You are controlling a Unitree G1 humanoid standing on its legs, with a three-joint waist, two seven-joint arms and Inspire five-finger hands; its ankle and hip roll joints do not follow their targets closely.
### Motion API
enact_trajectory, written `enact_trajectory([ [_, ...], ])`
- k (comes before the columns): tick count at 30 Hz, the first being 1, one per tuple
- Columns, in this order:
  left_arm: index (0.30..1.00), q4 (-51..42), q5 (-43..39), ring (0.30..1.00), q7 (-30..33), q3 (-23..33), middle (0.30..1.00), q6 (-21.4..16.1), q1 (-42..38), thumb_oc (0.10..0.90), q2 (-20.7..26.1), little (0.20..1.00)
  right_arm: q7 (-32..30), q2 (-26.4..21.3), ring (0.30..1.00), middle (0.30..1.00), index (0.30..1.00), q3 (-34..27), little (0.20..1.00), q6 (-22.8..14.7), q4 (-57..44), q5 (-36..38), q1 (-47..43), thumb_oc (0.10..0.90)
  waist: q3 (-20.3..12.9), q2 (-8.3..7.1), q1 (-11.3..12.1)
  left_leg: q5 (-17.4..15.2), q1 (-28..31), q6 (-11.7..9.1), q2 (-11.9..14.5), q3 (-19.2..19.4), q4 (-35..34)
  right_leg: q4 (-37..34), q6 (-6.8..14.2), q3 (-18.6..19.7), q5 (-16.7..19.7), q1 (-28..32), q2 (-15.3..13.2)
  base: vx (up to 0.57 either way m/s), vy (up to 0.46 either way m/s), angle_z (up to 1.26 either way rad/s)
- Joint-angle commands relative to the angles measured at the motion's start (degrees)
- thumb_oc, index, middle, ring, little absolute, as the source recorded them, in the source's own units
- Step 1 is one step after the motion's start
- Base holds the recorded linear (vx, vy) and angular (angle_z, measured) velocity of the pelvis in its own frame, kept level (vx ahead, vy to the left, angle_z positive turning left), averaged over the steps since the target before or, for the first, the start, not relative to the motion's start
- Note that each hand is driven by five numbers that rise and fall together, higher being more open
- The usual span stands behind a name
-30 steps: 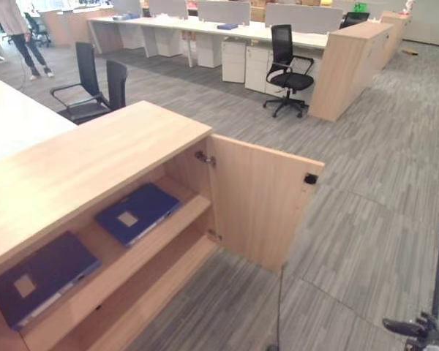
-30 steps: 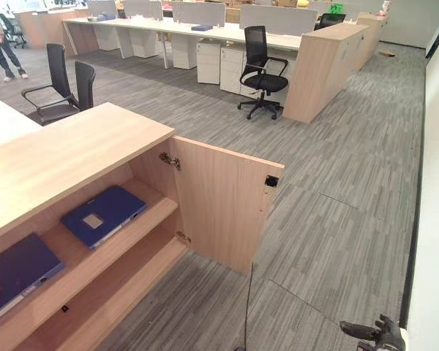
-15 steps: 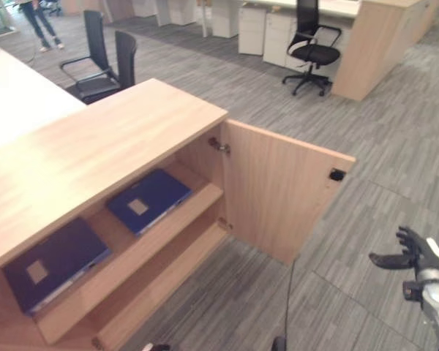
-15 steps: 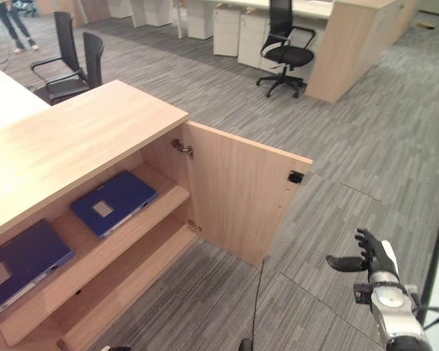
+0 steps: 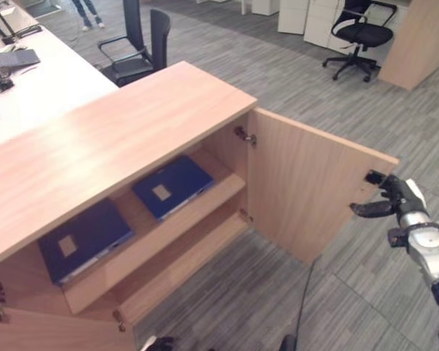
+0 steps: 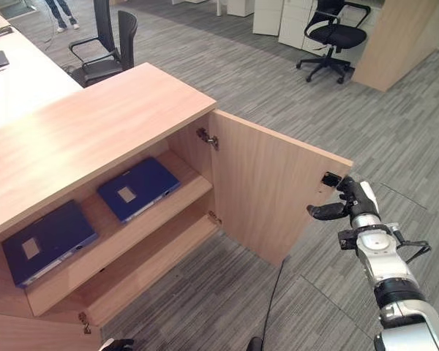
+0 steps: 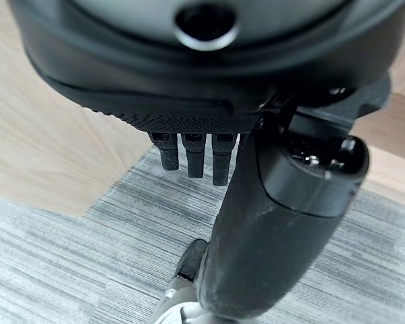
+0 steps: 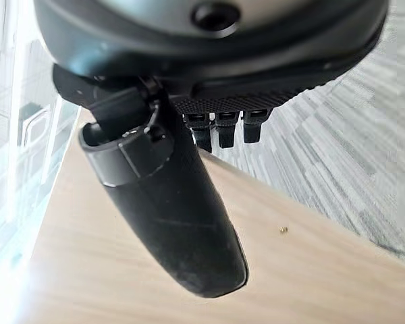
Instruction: Put the empty folder in the office cabinet
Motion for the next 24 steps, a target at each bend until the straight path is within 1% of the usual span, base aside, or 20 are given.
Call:
enact_trajectory([
  [1,0.900,0.6,-2.0,0.900,0.0,-1.1,0.900,-1.0,-0.7,0.800,1.1,0.900,-0.6,-3.8,0.900,0.900,0.900,2.6,0.900,-5.1,0.9,3.3,-10.9,0.800,-1.8,-4.26,0.8,2.3,2.6,-8.5,5.2,1.3,-0.7,0.0,1.9,1.8,-4.6,-1.1,1.5,0.03,-0.094,0.03],
  [2,0.900,0.8,-2.2,0.900,0.0,-1.6,0.900,-1.1,-0.6,0.800,1.1,0.900,-0.3,-3.9,0.900,0.900,0.900,3.6,0.900,-5.0,2.3,4.1,-13.6,0.800,-1.8,-4.23,1.2,2.9,2.4,-8.8,5.6,1.0,-0.7,0.0,1.7,1.6,-4.9,-1.0,1.8,0.02,-0.068,0.05],
  [3,0.900,0.8,-2.2,0.900,0.0,-1.6,0.900,-1.1,-0.6,0.800,1.1,0.900,-0.3,-3.9,0.900,0.900,0.900,3.7,0.900,-5.0,2.4,4.1,-13.7,0.800,-1.8,-4.21,1.2,2.9,2.4,-8.8,5.6,0.9,-0.7,0.0,1.7,1.6,-4.9,-1.0,1.8,0.02,-0.063,0.02],
  [6,0.900,1.1,-2.6,0.900,0.0,-2.6,0.900,-1.1,-0.3,0.800,1.1,0.900,-0.1,-3.5,0.900,0.900,0.900,5.7,0.900,-4.7,5.6,4.9,-18.5,0.800,-2.0,-4.09,2.0,4.5,2.4,-9.3,6.1,0.4,-0.7,0.0,1.2,1.0,-5.5,-0.5,2.3,0.02,-0.055,0.00],
  [8,0.900,1.2,-2.6,0.900,0.1,-2.8,0.900,-1.1,-0.2,0.800,1.1,0.900,-0.1,-3.1,0.900,0.900,0.900,6.2,0.900,-4.7,6.2,5.2,-19.7,0.800,-2.0,-4.03,2.2,4.9,2.4,-9.5,6.2,0.2,-0.7,0.0,1.1,0.9,-5.7,-0.3,2.4,0.00,0.000,0.00],
  [10,0.900,1.3,-2.8,0.900,0.1,-3.0,0.900,-1.2,-0.2,0.800,1.1,0.900,-0.1,-2.2,0.900,0.900,0.900,7.2,0.900,-4.6,7.2,5.5,-21.6,0.800,-2.1,-4.00,2.5,5.5,2.4,-9.7,6.4,0.0,-0.7,0.0,0.9,0.9,-5.9,-0.1,2.7,0.02,-0.039,0.04],
  [12,0.900,1.2,-3.0,0.900,0.4,-3.3,0.900,-1.1,-0.2,0.800,1.0,0.900,0.4,0.3,0.900,0.900,0.900,7.6,0.900,-5.0,6.2,7.9,-22.6,0.800,-2.3,-3.95,2.8,6.4,2.5,-9.9,6.5,-0.3,-0.7,0.0,0.6,0.7,-6.4,0.3,3.0,0.02,-0.024,0.04],
  [13,0.900,1.0,-3.1,0.900,0.5,-3.2,0.900,-1.0,-0.2,0.800,0.9,0.900,1.2,1.3,0.900,0.900,0.900,7.9,0.900,-5.2,4.1,9.3,-22.1,0.800,-2.3,-3.92,2.9,6.5,2.5,-10.0,6.5,-0.3,-0.7,0.0,0.5,0.8,-6.5,0.5,3.1,0.00,0.000,0.00],
  [14,0.900,1.0,-3.0,0.900,0.5,-3.2,0.900,-1.0,-0.2,0.800,0.9,0.900,1.1,1.3,0.900,0.900,0.900,7.8,0.900,-5.1,4.0,9.3,-22.0,0.800,-2.3,-3.94,2.8,6.5,2.5,-10.0,6.6,-0.4,-0.7,0.0,0.5,0.7,-6.6,0.5,3.1,0.00,0.000,0.00],
  [16,0.900,0.5,-2.6,0.900,0.2,-3.0,0.900,-0.8,0.1,0.800,0.8,0.900,2.9,3.0,0.900,0.900,0.900,9.3,0.900,-5.2,-3.2,10.4,-19.8,0.800,-2.3,-3.90,2.8,6.7,2.7,-10.2,6.6,-0.3,-0.7,0.0,0.2,0.9,-7.0,0.9,3.5,0.00,0.004,-0.03],
  [17,0.900,-0.2,-2.4,0.900,-0.5,-2.1,0.900,-0.6,0.6,0.800,0.5,0.900,5.5,5.4,0.900,0.900,0.900,11.8,0.900,-5.4,-10.9,10.0,-15.6,0.800,-2.2,-3.80,2.7,6.8,2.9,-10.2,6.6,-0.2,-0.7,0.0,-0.1,1.2,-7.7,1.4,3.8,-0.01,0.016,-0.09],
  [18,0.900,-0.3,-2.3,0.900,-0.6,-1.8,0.900,-0.6,0.7,0.800,0.4,0.900,6.2,5.7,0.900,0.900,0.900,12.7,0.900,-5.4,-13.2,9.4,-14.1,0.800,-2.2,-3.83,2.6,6.8,3.0,-10.2,6.5,-0.2,-0.7,0.0,-0.1,1.2,-7.8,1.5,3.8,-0.01,0.015,-0.13],
  [19,0.900,-0.4,-2.2,0.900,-0.6,-1.8,0.900,-0.6,0.8,0.800,0.4,0.900,6.1,5.7,0.900,0.900,0.900,12.6,0.900,-5.4,-13.4,9.4,-13.9,0.800,-2.2,-3.85,2.7,6.8,3.0,-10.2,6.5,-0.2,-0.7,0.0,-0.1,1.2,-7.8,1.6,3.8,0.00,0.011,-0.17],
  [21,0.900,-0.5,-1.7,0.900,-0.8,-1.1,0.900,-0.6,0.9,0.800,0.3,0.900,8.0,6.8,0.900,0.900,0.900,14.4,0.900,-5.0,-17.4,8.6,-10.7,0.800,-2.2,-3.87,2.7,6.9,3.3,-10.3,6.5,-0.2,-0.7,0.0,-0.2,1.2,-8.1,1.8,3.9,0.00,0.011,-0.26],
  [24,0.900,-0.7,-1.2,0.900,-1.2,-0.6,0.900,-0.7,0.7,0.800,0.1,0.900,11.2,8.2,0.900,0.900,0.900,17.7,0.900,-4.5,-20.7,7.4,-7.7,0.800,-2.1,-4.07,2.8,6.7,3.4,-10.2,6.3,-0.4,-0.6,0.0,-0.3,1.4,-8.2,2.1,4.0,-0.01,0.008,-0.07],
])
